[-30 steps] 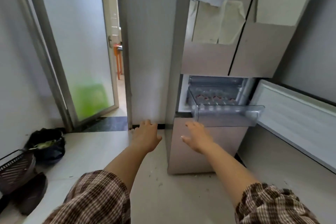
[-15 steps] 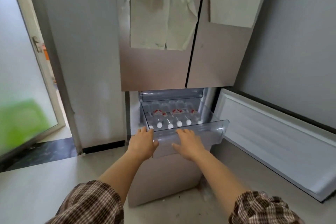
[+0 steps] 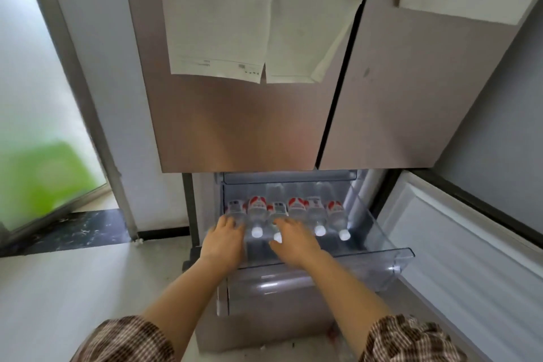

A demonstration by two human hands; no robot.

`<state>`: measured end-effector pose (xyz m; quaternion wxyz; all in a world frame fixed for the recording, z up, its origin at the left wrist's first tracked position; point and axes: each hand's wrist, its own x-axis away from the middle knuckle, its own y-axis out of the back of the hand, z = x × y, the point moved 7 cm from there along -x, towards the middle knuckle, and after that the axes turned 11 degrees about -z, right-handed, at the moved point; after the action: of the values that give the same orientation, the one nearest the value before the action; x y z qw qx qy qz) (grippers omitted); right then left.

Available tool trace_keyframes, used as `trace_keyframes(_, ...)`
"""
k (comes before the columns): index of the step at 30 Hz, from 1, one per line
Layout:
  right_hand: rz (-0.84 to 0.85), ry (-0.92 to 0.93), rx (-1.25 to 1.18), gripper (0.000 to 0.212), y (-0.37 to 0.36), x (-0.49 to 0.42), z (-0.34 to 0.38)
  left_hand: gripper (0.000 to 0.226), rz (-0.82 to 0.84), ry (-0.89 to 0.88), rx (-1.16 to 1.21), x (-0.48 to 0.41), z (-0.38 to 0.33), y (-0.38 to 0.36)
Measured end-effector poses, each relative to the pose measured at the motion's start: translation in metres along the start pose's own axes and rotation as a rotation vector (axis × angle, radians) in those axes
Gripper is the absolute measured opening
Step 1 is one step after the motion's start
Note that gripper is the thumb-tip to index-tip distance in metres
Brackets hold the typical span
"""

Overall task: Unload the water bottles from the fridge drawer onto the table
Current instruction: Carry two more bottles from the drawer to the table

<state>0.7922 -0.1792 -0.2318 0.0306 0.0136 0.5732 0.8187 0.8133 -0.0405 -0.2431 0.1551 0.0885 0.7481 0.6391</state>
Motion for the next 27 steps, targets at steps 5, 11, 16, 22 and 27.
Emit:
trace_keyframes(5, 0.175, 0.063, -0.057, 0.043, -0.050, -0.059, -0.011, 0.063, 0.081, -0.009, -0.248, -0.039, 0.003, -0.044)
trace_keyframes(11, 0.317, 0.077, -0.128, 0.055, -0.100, -0.107, -0.024, 0.066, 0.299, -0.029, -0.497, -0.064, 0.003, -0.101)
trace_keyframes(16, 0.401, 0.081, -0.162, 0.058, -0.124, -0.124, -0.033, 0.068, 0.387, -0.018, -0.600, -0.078, 0.005, -0.120)
trace_keyframes(22, 0.446, 0.035, -0.274, 0.060, -0.137, -0.130, -0.040, 0.066, 0.402, 0.077, -0.553, -0.089, 0.011, -0.136)
trace_keyframes(27, 0.435, -0.002, -0.350, 0.054, -0.136, -0.129, -0.040, 0.049, 0.417, 0.100, -0.499, -0.093, 0.010, -0.140)
